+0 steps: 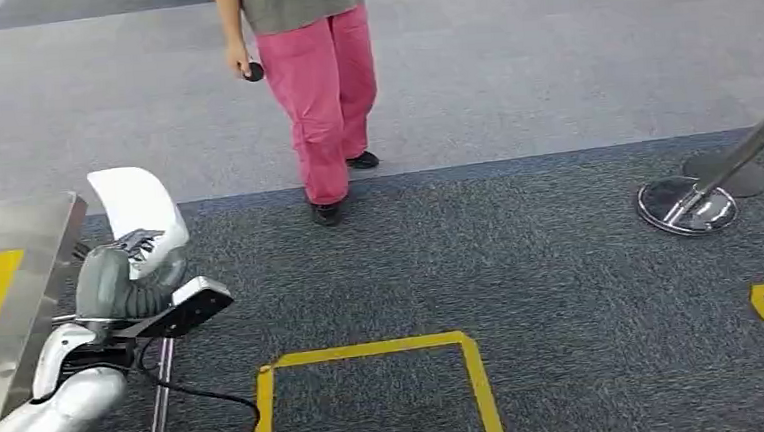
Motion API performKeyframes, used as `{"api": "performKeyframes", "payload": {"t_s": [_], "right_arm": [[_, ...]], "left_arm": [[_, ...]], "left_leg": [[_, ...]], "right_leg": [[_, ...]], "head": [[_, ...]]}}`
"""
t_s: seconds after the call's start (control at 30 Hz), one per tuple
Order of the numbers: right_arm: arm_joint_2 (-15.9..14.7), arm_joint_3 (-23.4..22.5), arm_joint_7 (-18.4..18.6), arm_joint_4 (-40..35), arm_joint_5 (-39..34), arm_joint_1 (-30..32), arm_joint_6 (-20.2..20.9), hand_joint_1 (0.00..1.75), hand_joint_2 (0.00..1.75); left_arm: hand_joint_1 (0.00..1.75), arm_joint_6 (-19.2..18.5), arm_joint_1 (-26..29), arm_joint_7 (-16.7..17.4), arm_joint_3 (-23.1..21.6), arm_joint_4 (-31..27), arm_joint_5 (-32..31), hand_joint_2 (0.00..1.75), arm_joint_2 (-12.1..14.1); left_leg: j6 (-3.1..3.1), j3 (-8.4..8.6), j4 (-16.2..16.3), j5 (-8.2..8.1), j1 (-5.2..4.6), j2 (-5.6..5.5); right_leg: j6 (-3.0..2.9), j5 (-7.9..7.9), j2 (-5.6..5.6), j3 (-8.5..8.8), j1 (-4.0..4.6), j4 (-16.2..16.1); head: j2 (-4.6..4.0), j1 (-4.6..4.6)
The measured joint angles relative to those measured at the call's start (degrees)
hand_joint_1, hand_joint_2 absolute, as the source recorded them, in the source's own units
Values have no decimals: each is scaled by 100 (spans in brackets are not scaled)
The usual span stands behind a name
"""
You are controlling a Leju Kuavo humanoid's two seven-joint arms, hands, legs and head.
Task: Take the parts from the cabinet and place them on the table.
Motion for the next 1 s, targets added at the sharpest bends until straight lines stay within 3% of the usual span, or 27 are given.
{"api": "performKeyframes", "payload": {"t_s": [0.07, 0.1, 0.13, 0.17, 0.2, 0.23, 0.27, 0.4, 0.43, 0.47, 0.5, 0.57, 0.6, 0.63, 0.67, 0.73, 0.77, 0.83, 0.9, 1.0], "right_arm": [[0, 2, 0, 0, -4, 10, 0, 0, 0], [0, 2, 0, 0, -7, 13, 0, 0, 0], [0, 2, 0, 0, -7, 16, 0, 0, 0], [0, 2, 0, 0, -7, 12, 0, 0, 0], [0, 2, 0, 0, -7, 4, 0, 0, 0], [0, 2, 0, 0, -7, 0, 0, 0, 0], [0, 2, 0, 0, -7, 5, 0, 0, 0], [0, 2, -28, 0, -9, -9, 0, 0, 0], [-7, 2, -42, 0, -11, -18, 0, 0, 0], [-4, 2, -57, 0, -24, -12, 0, 0, 0], [-4, 0, -74, 0, -41, -12, 0, 0, 0], [-7, -2, -92, 0, -57, 5, 0, 0, 0], [-7, -2, -103, 0, -59, 21, 0, 0, 0], [-7, -2, -105, 0, -57, 33, 0, 0, 0], [-7, 0, -105, 0, -57, 42, 0, 0, 0], [-13, 0, -105, 0, -52, 43, 0, 0, 0], [-11, 0, -105, 0, -52, 40, 0, 0, 0], [-13, -7, -105, -9, -52, 29, 0, 0, 0], [-11, -7, -105, -9, -52, 37, 0, 0, 0], [-11, -7, -105, -13, -55, 36, 0, 0, 0]], "left_arm": [[175, -7, 26, -9, -4, 0, 53, 175, -11], [175, -7, 40, -9, -4, 0, 61, 175, -13], [175, -7, 48, -11, -4, 0, 63, 175, -11], [175, -7, 49, -17, -4, 0, 70, 175, -11], [175, -9, 48, -28, 0, -2, 99, 175, -11], [175, -15, 46, -37, 7, -7, 127, 175, -11], [175, -28, 33, -53, 9, -9, 177, 175, -11], [175, -52, 30, -92, 9, -11, 356, 175, -13], [175, -57, 34, -105, 9, -13, 389, 175, -15], [175, -70, 16, -120, 11, -20, 424, 175, -18], [175, -90, 7, -136, 11, -20, 470, 175, -18], [175, -118, 25, -146, -2, -20, 538, 175, -29], [175, -118, 35, -151, -4, -20, 575, 175, -33], [175, -118, 41, -153, -4, -20, 590, 175, -35], [175, -116, 42, -157, -4, -20, 594, 175, -35], [175, -118, 41, -188, 0, -20, 678, 175, -37], [175, -122, 40, -199, 2, -20, 711, 175, -35], [175, -135, 31, -225, 11, -20, 735, 175, -24], [175, -138, 34, -243, 11, -20, 776, 175, -18], [175, -190, 25, -326, 13, -20, 942, 175, -2]], "left_leg": [[-28, -389, 825, -340, 17, 101], [-30, -458, 979, -351, 20, 112], [-22, -397, 880, -230, 19, 118], [-4, -210, 550, -14, 15, 129], [29, 76, 40, 234, 3, 177], [77, 364, -448, 418, -25, 320], [130, 511, -713, 327, -96, 560], [222, 483, -784, 364, -123, 379], [265, 525, -855, 410, -59, 359], [271, 527, -861, 413, -61, 333], [297, 520, -860, 417, -58, 310], [305, 512, -858, 411, -60, 271], [305, 511, -857, 411, -60, 243], [304, 514, -856, 410, -57, 222], [302, 518, -852, 409, -50, 199], [263, 550, -847, 386, -38, 161], [227, 543, -843, 379, -53, 154], [165, 487, -801, 399, -81, 130], [322, 482, -779, 393, -85, 129], [352, 495, -798, 403, -76, 131]], "right_leg": [[-19, -12, -136, -6, 30, 3], [-20, -14, -198, -9, 40, 8], [-29, -21, -263, -5, 51, 8], [-30, -25, -325, 1, 62, 8], [-27, -34, -378, 17, 73, 8], [-16, -43, -425, 38, 79, 8], [14, -65, -471, 43, 109, 13], [102, -82, -662, 55, 104, 11], [147, -148, -587, -16, 89, 65], [184, -265, -354, -77, 87, 236], [197, -470, -209, -264, 60, 628], [228, -837, -118, -747, 36, 1558], [240, -870, -118, -897, 31, 1805], [250, -762, -118, -917, 21, 1777], [260, -550, -118, -815, 10, 1511], [278, 19, -115, -297, -36, 431], [294, 12, -75, -161, -56, 146], [220, 20, -58, -108, -42, 65], [231, 39, -55, -104, -43, 51], [201, 30, -46, -103, -18, 52]], "head": [[0, 2], [0, -2], [0, 2], [0, 0], [0, 0], [0, 0], [0, 7], [0, 4], [0, -2], [0, 30], [0, 42], [0, 46], [0, 50], [0, 44], [0, 50], [0, 48], [0, 57], [0, 59], [0, 55], [0, 57]]}}
